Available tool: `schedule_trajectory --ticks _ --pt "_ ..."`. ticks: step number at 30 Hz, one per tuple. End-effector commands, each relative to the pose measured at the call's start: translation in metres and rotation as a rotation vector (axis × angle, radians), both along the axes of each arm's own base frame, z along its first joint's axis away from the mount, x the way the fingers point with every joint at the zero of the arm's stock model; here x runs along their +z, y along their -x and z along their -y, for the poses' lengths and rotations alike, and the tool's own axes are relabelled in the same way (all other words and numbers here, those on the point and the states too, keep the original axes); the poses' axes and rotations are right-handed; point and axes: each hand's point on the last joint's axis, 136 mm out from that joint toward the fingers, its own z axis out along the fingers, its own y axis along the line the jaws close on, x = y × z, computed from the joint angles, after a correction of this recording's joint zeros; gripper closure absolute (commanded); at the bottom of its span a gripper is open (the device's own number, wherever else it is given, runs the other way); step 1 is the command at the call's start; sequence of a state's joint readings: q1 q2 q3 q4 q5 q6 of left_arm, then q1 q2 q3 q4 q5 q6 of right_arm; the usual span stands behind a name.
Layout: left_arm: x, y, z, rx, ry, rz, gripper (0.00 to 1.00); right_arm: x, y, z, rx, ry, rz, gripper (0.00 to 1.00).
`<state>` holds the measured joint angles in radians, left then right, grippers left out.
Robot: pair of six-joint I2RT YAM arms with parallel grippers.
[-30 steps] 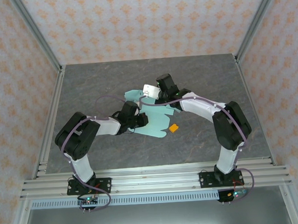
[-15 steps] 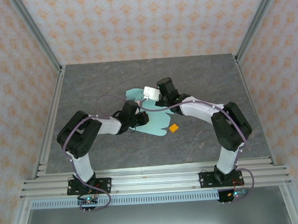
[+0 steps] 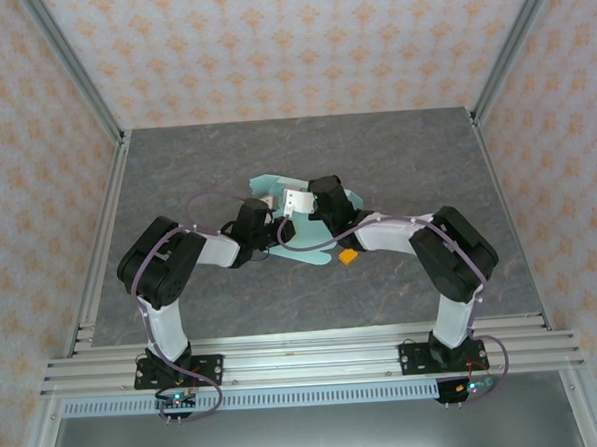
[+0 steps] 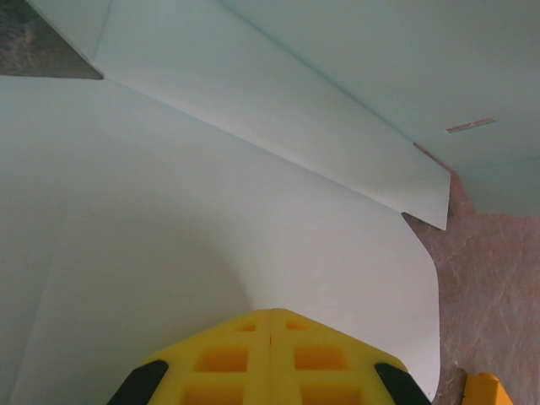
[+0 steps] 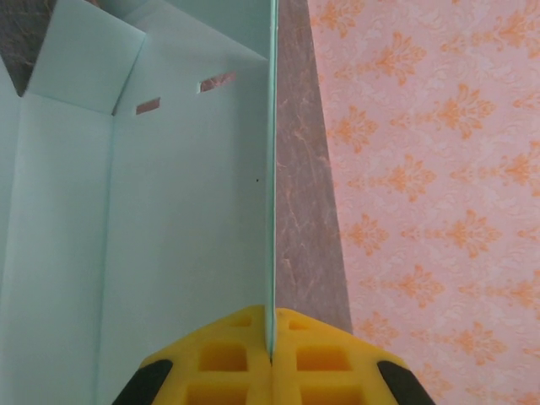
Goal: Fold the paper box
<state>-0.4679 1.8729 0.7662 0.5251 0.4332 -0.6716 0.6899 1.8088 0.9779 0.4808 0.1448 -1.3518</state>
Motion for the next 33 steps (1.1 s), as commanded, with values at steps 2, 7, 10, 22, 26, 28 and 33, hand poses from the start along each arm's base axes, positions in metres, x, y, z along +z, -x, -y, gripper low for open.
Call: schedule_trajectory --ticks 2,7,10,22,26,28,33 --pt "-0.022 0.005 -0.016 0.039 -0.023 -0.048 1.00 -0.029 0.002 0.002 0.020 0.110 0.039 1.00" --pt "-0.021 0.005 -0.021 0.046 0.003 -0.050 0.99 -0.035 0.000 0.001 0.032 0.123 0.088 1.00" --pt "-0.017 0.004 -0.025 0.050 0.005 -0.043 0.97 -0.040 0.000 0.000 0.047 0.138 0.120 1.00" --pt "-0.001 0.004 -0.045 0.071 -0.013 -0.017 0.84 -0.034 -0.002 -0.006 0.090 0.171 0.210 1.00" --pt "0.007 0.005 -0.047 0.077 -0.014 -0.003 0.76 -0.031 -0.004 -0.007 0.102 0.179 0.225 1.00" --pt "0.012 0.006 -0.050 0.083 -0.017 0.006 0.74 -0.029 -0.005 -0.007 0.106 0.180 0.234 1.00" --pt "0.029 0.008 -0.063 0.094 -0.048 0.040 0.70 -0.022 -0.007 -0.005 0.108 0.185 0.257 1.00"
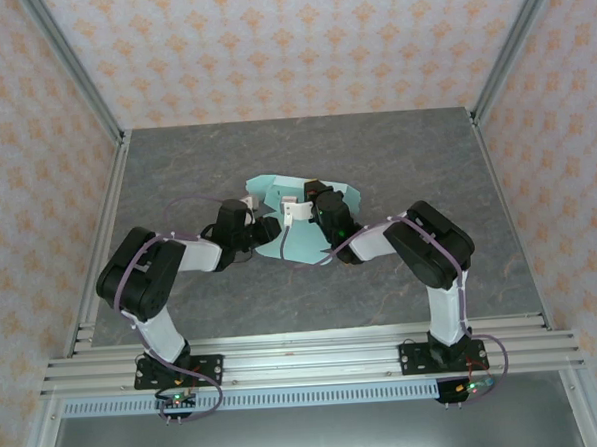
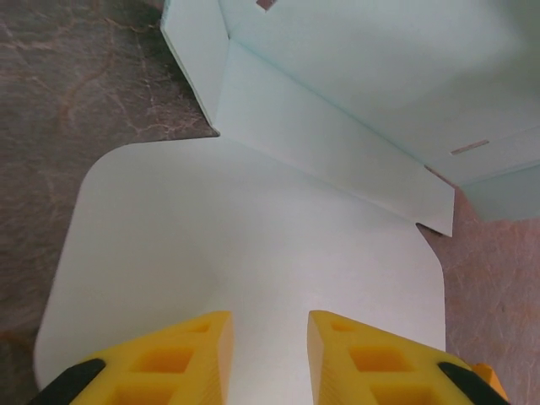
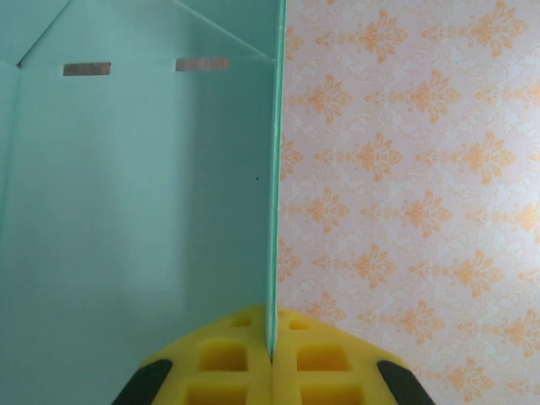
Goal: Fold the paper box
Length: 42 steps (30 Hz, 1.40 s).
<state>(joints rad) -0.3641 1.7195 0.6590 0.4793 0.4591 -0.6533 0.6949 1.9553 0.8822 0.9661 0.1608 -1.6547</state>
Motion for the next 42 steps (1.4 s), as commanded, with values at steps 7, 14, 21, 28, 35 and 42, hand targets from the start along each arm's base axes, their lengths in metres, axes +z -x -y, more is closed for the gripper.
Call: schedule_trajectory --ticks 7,14,21,28,35,42 --pt "0.053 0.008 -0.071 0.139 -0.127 0.119 0.63 -0.017 0.003 0.005 0.036 0.066 -0.013 1.00" --pt "0.078 -0.010 -0.143 0.336 -0.212 0.153 0.58 -0.017 0.003 0.003 0.085 0.042 -0.002 1.00" --pt "0.062 -0.051 -0.176 0.356 -0.258 0.053 0.58 -0.009 0.004 0.003 0.093 0.030 0.009 1.00" --pt "0.047 -0.094 -0.151 0.116 -0.273 0.018 0.56 -0.009 0.004 0.003 0.092 0.031 0.007 1.00" --pt "0.033 -0.107 -0.119 -0.077 -0.207 -0.043 0.55 -0.006 0.003 0.002 0.092 0.025 0.007 1.00" --pt "0.027 -0.105 -0.080 -0.247 -0.166 -0.067 0.55 -0.005 0.003 0.002 0.096 0.021 0.002 1.00"
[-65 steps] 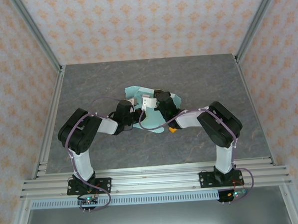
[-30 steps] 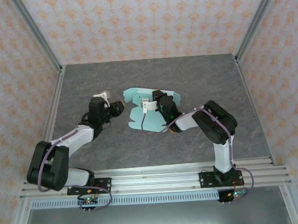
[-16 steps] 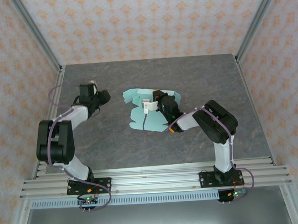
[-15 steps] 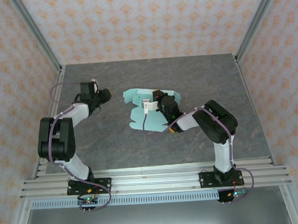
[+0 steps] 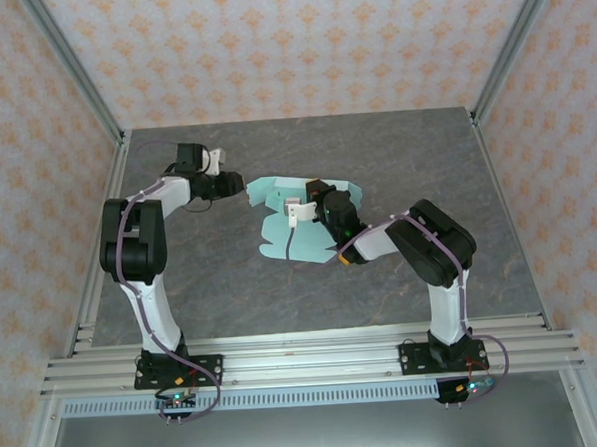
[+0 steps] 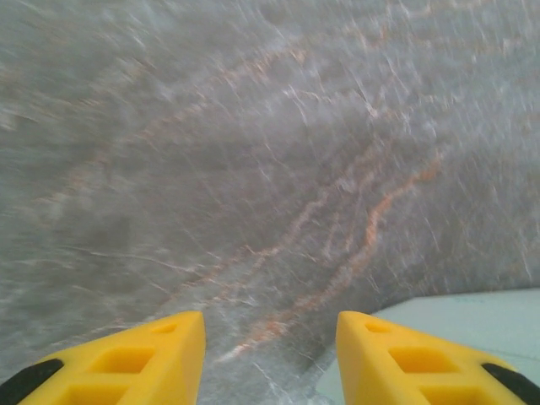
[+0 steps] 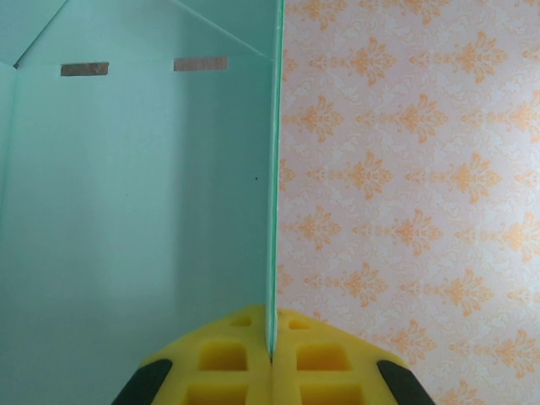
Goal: Fold the paper box
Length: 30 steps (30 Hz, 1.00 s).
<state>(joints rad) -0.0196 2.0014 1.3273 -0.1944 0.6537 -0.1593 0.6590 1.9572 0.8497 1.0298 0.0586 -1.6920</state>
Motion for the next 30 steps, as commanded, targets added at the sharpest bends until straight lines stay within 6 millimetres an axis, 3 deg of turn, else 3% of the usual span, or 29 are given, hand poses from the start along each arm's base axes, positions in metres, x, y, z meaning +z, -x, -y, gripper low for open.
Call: schedule_trajectory --ticks 1,14,30 --pt "0.006 0.010 0.030 -0.142 0.025 -0.027 0.55 -0.004 0.003 -0.001 0.025 0.019 -0.021 1.00" --pt "0.021 0.028 0.067 -0.347 0.132 0.004 0.57 -0.003 0.001 -0.002 0.039 0.026 -0.031 1.00" --pt "0.038 0.049 0.090 -0.593 0.106 0.045 0.58 0.005 -0.001 0.000 0.066 0.026 -0.032 1.00"
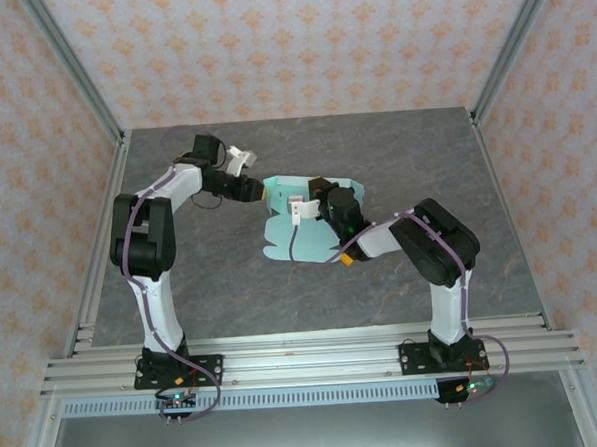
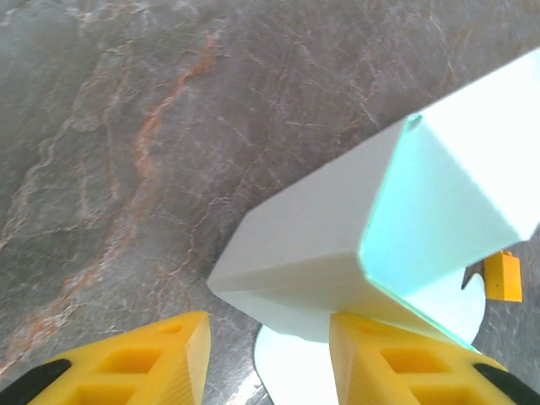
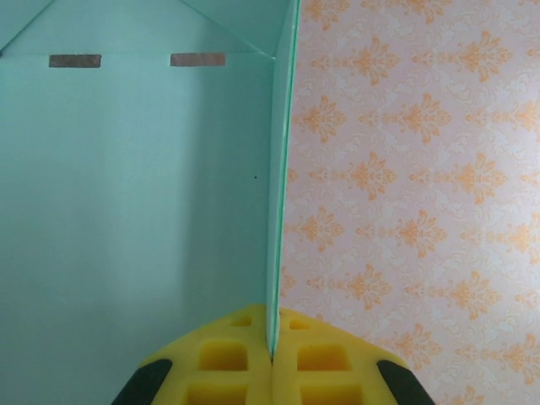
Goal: Fold the paper box
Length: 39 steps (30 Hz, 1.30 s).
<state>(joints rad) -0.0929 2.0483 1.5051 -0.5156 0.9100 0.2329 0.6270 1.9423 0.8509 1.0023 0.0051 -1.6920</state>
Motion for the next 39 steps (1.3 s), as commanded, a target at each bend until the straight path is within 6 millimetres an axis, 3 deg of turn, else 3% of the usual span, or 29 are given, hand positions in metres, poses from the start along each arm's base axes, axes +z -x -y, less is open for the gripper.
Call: schedule_trajectory --ticks 1,12,21,32,37,39 --pt "0.013 0.014 0.022 -0.133 0.047 0.017 0.59 0.004 0.004 -0.007 0.050 0.026 -0.020 1.00" --pt "0.020 0.006 0.018 -0.256 -0.045 0.107 0.58 0.004 0.004 -0.004 0.076 0.023 -0.051 1.00" --pt "0.023 0.018 0.013 -0.452 -0.122 0.238 0.56 0.002 0.001 -0.004 0.081 0.030 -0.058 1.00" --pt "0.036 0.019 -0.020 -0.536 -0.185 0.377 0.53 0.002 0.000 -0.003 0.085 0.036 -0.053 1.00" --pt "0.054 0.025 -0.032 -0.526 -0.130 0.419 0.51 0.002 -0.002 -0.002 0.077 0.039 -0.050 1.00" --pt "0.049 0.025 -0.040 -0.526 -0.181 0.418 0.51 0.004 -0.002 -0.002 0.077 0.037 -0.047 1.00"
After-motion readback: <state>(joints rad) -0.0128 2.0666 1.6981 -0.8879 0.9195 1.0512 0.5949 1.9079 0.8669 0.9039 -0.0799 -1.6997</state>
